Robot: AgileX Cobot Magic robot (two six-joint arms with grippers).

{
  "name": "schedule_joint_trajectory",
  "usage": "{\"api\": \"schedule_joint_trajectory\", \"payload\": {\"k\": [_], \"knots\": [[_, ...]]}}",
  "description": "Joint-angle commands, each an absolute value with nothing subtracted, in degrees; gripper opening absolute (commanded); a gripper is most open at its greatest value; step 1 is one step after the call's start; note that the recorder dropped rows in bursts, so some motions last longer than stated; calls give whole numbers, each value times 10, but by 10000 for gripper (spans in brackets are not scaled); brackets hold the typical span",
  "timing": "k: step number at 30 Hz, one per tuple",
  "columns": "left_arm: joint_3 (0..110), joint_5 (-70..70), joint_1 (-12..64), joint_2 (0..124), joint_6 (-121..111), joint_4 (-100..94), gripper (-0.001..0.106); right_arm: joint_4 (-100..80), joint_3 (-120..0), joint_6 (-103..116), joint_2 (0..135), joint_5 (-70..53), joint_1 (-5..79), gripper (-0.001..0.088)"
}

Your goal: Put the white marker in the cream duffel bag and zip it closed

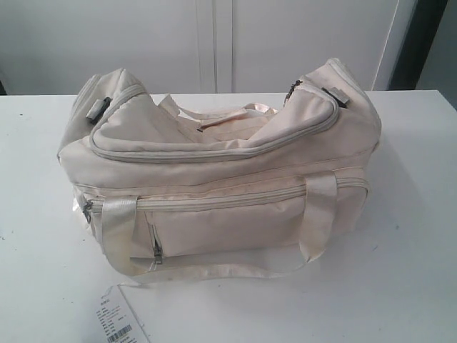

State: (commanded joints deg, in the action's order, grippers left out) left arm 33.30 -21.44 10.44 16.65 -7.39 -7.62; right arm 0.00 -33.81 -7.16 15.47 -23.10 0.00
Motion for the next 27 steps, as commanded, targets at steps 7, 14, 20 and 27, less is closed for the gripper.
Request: {"api": "schedule_joint_trajectory", "payload": {"k": [7, 14, 20, 27], "knots": [[333, -214, 104, 166, -74, -76, 0, 0, -338, -72, 155, -231, 0, 0], [333, -214, 104, 166, -74, -76, 0, 0, -338, -72, 155, -231, 0, 0], [308, -211, 104, 138, -19, -45, 0, 0, -338, -72, 155, -231, 0, 0], [267, -209, 104, 106, -16, -43, 0, 0, -338, -72, 155, -231, 0, 0]]}}
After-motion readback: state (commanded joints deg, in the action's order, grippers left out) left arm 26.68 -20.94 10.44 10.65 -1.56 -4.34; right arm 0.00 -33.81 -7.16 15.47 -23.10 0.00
